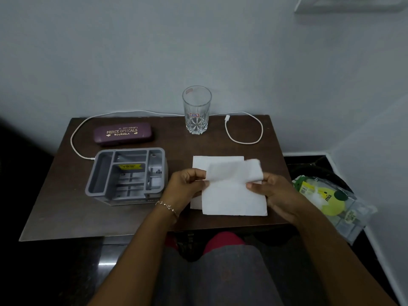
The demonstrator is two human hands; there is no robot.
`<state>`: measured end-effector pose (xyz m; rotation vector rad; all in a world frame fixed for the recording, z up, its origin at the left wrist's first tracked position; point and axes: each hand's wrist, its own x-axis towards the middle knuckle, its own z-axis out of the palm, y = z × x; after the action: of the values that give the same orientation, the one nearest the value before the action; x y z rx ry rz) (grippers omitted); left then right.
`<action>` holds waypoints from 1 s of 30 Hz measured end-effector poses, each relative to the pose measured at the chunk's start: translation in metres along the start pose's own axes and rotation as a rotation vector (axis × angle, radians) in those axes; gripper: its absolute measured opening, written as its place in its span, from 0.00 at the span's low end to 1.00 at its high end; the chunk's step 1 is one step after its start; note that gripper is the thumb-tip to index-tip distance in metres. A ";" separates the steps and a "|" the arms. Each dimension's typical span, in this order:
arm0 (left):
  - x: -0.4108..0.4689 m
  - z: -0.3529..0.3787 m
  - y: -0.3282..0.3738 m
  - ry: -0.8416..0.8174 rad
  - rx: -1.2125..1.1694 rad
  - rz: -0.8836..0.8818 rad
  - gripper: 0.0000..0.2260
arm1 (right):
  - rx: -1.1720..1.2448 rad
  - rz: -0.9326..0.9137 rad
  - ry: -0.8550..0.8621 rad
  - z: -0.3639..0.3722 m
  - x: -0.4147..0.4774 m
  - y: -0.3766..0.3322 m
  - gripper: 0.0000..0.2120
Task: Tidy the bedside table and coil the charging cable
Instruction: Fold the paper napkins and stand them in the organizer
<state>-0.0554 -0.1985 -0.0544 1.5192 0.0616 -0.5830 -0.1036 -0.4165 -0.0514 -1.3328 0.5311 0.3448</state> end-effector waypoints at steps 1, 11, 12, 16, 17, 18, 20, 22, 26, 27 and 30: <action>-0.003 -0.001 0.005 -0.022 -0.009 0.042 0.11 | -0.035 -0.036 0.008 0.000 -0.004 -0.004 0.07; -0.047 -0.013 0.055 -0.361 -0.424 -0.195 0.17 | -0.478 -0.419 -0.248 0.019 -0.071 -0.075 0.17; -0.049 -0.012 0.060 -0.416 -0.296 -0.240 0.23 | -0.536 -0.433 -0.284 0.023 -0.074 -0.083 0.17; -0.063 0.003 0.080 -0.506 -0.010 -0.261 0.19 | -0.774 -0.483 -0.381 0.046 -0.071 -0.105 0.21; -0.068 0.005 0.083 -0.488 -0.005 -0.228 0.14 | -0.791 -0.490 -0.394 0.052 -0.069 -0.109 0.22; -0.071 0.004 0.083 -0.463 -0.001 -0.197 0.10 | -0.787 -0.488 -0.408 0.058 -0.069 -0.112 0.22; -0.073 -0.005 0.082 -0.397 0.012 -0.141 0.09 | -0.738 -0.471 -0.415 0.069 -0.069 -0.117 0.18; -0.077 -0.017 0.084 -0.330 -0.021 -0.103 0.11 | -0.563 -0.466 -0.316 0.078 -0.067 -0.113 0.15; -0.081 -0.048 0.084 -0.106 -0.203 0.004 0.15 | -0.048 -0.217 -0.270 0.107 -0.061 -0.082 0.22; -0.081 -0.057 0.084 -0.058 -0.233 0.037 0.16 | -0.075 -0.161 -0.322 0.119 -0.061 -0.074 0.24; -0.080 -0.083 0.090 0.015 -0.191 0.124 0.17 | -0.311 -0.244 -0.378 0.161 -0.057 -0.055 0.16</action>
<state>-0.0632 -0.0996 0.0527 1.3319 0.0332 -0.4529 -0.0955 -0.2676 0.0483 -1.5658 -0.0056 0.4772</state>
